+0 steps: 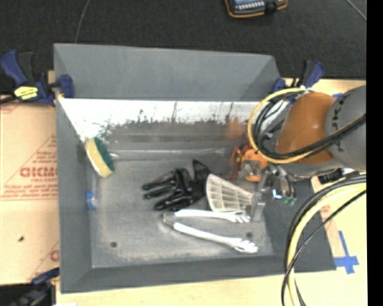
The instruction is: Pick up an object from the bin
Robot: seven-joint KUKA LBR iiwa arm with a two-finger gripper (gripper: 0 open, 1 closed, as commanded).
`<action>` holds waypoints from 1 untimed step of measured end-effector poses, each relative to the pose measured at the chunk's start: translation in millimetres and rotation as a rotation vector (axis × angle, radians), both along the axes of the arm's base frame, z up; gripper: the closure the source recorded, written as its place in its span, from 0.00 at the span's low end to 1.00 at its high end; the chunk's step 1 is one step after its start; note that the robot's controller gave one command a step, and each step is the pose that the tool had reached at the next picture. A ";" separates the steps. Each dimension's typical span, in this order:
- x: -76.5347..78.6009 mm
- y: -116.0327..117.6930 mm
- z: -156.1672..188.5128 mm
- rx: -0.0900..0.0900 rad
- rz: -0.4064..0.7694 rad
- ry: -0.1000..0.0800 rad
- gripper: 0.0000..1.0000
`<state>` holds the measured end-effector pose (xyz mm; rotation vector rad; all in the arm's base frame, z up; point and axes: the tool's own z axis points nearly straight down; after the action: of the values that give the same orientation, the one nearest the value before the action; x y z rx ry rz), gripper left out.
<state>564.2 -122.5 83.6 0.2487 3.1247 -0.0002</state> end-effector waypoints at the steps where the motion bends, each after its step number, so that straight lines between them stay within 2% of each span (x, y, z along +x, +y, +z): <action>1: -2.9 7.9 74.3 -0.009 0.119 -0.015 0.00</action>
Offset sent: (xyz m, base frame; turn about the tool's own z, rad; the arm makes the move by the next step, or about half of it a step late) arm -0.0151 0.0397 0.0164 0.0353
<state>561.2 -114.6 157.8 0.0623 3.1178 -0.0118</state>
